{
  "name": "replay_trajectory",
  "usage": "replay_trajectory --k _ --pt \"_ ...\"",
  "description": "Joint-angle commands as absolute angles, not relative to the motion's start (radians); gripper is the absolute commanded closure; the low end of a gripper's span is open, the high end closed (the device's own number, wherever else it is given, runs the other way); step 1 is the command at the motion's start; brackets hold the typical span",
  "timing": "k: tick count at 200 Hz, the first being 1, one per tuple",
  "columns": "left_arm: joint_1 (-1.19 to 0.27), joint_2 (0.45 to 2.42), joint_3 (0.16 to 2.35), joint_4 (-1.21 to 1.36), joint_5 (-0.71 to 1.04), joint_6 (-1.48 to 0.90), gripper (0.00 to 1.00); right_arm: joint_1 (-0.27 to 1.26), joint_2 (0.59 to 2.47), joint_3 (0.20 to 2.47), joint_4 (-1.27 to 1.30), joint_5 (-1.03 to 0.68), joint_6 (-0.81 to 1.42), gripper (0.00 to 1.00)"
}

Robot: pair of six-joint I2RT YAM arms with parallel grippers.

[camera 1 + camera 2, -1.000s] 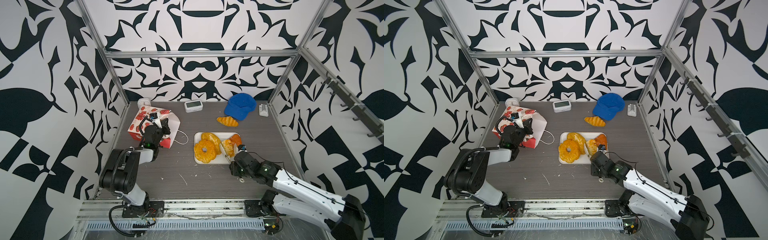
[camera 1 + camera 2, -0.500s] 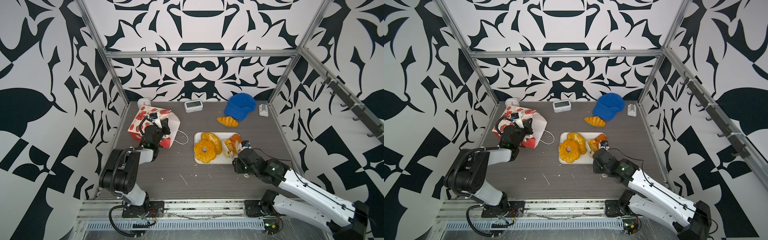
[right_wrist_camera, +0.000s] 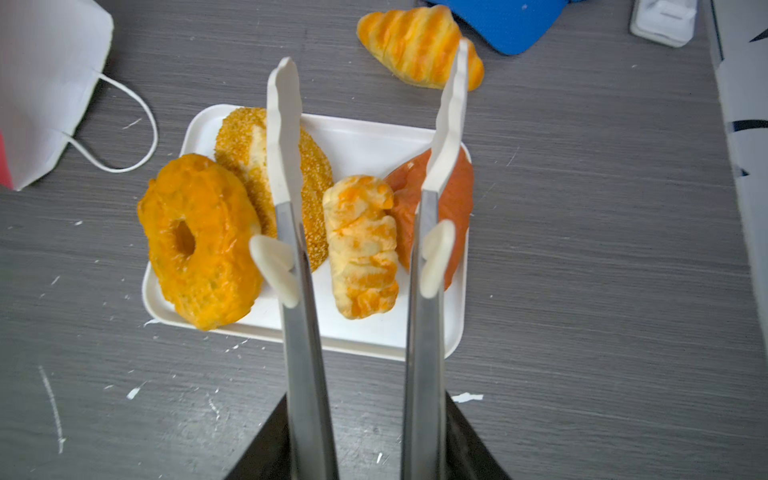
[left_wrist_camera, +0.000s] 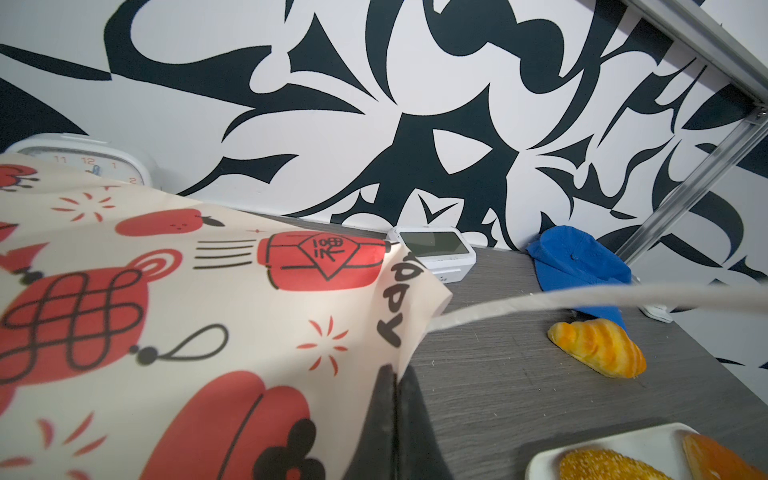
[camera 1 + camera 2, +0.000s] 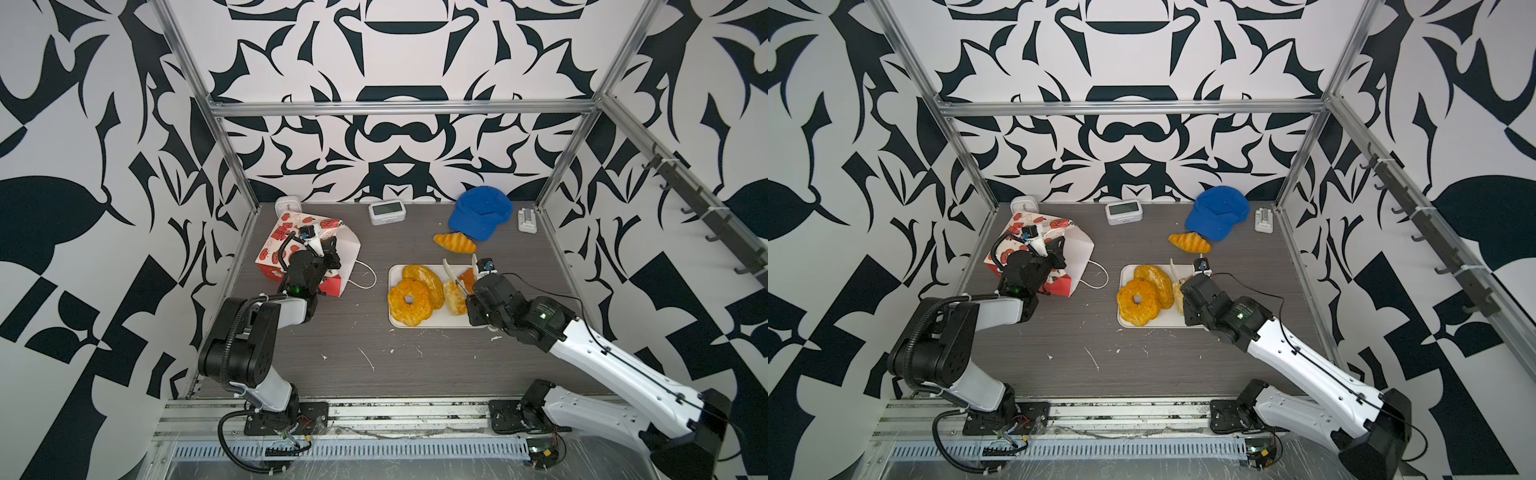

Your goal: Take the fake bread out of the paper bag

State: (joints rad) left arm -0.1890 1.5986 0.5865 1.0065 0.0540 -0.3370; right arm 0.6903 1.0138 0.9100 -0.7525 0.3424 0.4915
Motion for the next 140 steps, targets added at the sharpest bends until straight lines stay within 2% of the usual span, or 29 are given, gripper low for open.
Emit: replay_trajectory --k 1,35,52,87,140 --pt "-0.183 1.604 0.584 1.037 0.071 -0.354 1.00 0.579 1.046 0.960 -0.667 0.338 0.361 0.52" --pt "-0.183 1.607 0.586 1.041 0.074 -0.360 1.00 0.404 1.182 0.982 -0.559 0.222 0.224 0.51" --pt "-0.183 1.607 0.587 1.042 0.074 -0.361 1.00 0.363 1.272 1.022 -0.519 0.204 0.160 0.51" --pt "-0.183 1.623 0.590 1.058 0.075 -0.369 1.00 0.306 1.432 1.120 -0.460 0.059 0.081 0.50" --pt "-0.174 1.643 0.593 1.084 0.082 -0.383 1.00 0.294 1.547 1.184 -0.421 0.111 -0.021 0.49"
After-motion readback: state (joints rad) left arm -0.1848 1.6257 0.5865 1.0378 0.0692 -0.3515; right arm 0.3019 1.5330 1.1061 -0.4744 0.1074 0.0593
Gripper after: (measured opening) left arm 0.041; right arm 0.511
